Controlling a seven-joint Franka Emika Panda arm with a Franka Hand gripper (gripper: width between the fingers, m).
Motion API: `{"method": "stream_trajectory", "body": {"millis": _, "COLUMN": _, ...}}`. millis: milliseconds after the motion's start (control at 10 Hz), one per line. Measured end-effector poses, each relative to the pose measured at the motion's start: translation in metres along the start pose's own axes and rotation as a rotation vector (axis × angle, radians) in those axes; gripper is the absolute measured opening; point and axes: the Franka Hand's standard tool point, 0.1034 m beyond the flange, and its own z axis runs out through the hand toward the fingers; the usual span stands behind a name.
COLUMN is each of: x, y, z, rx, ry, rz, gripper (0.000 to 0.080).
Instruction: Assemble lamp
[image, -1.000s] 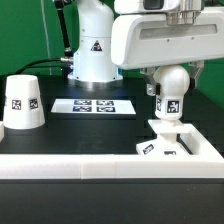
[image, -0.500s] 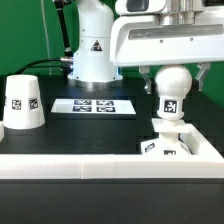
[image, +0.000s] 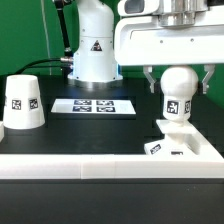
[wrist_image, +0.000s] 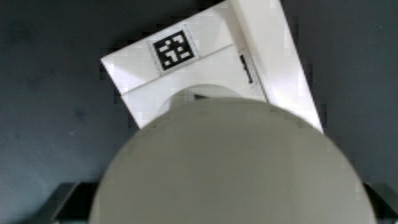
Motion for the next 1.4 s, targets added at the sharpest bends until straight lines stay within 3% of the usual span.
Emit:
{"method": "stream_trajectory", "body": {"millis": 300, "x": -0.0008, "y": -0.0013, "z": 0.0000, "rx": 0.012, "ry": -0.008, "rz": 0.204, "gripper": 0.0579}}
{"method": "stream_trajectory", "body": {"millis": 700, "x": -0.0021, "y": -0.0023, "z": -0.0003, "rx": 0.039, "ry": -0.062, "rz": 0.667, "gripper": 0.0579}}
{"method": "stream_trajectory", "body": {"millis": 1000, "x": -0.0034, "y": -0.0040, "z": 0.0014, "rx": 0.039, "ry": -0.079, "rz": 0.842, "gripper": 0.0579}}
{"method": "stream_trajectory", "body": {"millis": 1200, "x": -0.0036, "y": -0.0042, "z": 0.0017, "rx": 0.040, "ry": -0.078, "rz": 0.821, "gripper": 0.0579}}
{"method": "stream_trajectory", "body": {"millis": 1300, "x": -0.0024, "y": -0.0037, "z": 0.0017, "rx": 0.046, "ry": -0.069, "rz": 0.721, "gripper": 0.0669}}
{"method": "stream_trajectory", "body": {"millis": 1400, "x": -0.0051, "y": -0.0076, "z": 0.0015, "rx": 0.045, "ry": -0.067, "rz": 0.699, "gripper": 0.0692}}
